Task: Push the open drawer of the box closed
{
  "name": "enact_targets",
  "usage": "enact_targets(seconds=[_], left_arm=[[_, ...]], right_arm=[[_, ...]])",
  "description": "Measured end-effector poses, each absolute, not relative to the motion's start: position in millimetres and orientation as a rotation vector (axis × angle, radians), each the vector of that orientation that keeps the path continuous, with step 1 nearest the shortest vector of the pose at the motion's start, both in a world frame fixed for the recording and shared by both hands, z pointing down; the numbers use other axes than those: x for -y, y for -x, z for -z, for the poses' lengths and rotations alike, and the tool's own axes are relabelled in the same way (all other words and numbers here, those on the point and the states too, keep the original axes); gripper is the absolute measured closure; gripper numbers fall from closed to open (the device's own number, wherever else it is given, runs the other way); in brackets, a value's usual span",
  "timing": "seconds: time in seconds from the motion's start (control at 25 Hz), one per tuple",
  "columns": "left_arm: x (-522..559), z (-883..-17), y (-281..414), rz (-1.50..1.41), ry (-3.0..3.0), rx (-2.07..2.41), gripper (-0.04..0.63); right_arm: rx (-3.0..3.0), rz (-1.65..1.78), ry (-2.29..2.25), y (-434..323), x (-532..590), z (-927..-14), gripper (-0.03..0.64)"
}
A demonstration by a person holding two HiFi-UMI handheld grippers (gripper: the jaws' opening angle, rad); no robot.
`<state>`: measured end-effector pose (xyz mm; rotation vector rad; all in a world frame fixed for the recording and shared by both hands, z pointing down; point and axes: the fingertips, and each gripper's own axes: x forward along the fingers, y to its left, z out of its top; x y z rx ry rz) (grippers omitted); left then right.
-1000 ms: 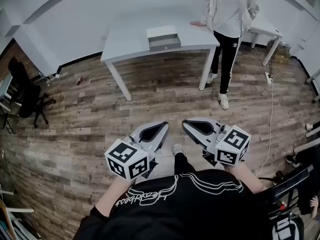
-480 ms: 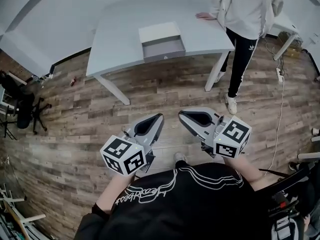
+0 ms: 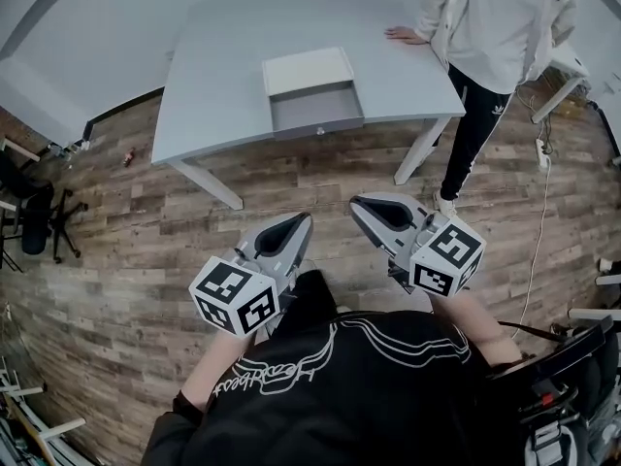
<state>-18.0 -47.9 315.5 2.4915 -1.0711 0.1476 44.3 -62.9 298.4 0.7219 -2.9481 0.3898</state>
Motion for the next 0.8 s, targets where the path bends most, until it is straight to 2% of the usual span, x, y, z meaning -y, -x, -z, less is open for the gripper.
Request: enact_targets(seconds=[0.48, 0.8], left_arm=[[171, -387, 45, -0.208, -2.415, 0.968, 0.588], [213, -429, 54, -0.27, -2.394, 0.909, 0.588]], right_arm=[[2.813, -0.418, -0.937, -33, 189, -374, 0.606], [2.729, -0.427, -0.983, -14, 243, -425, 0.606]])
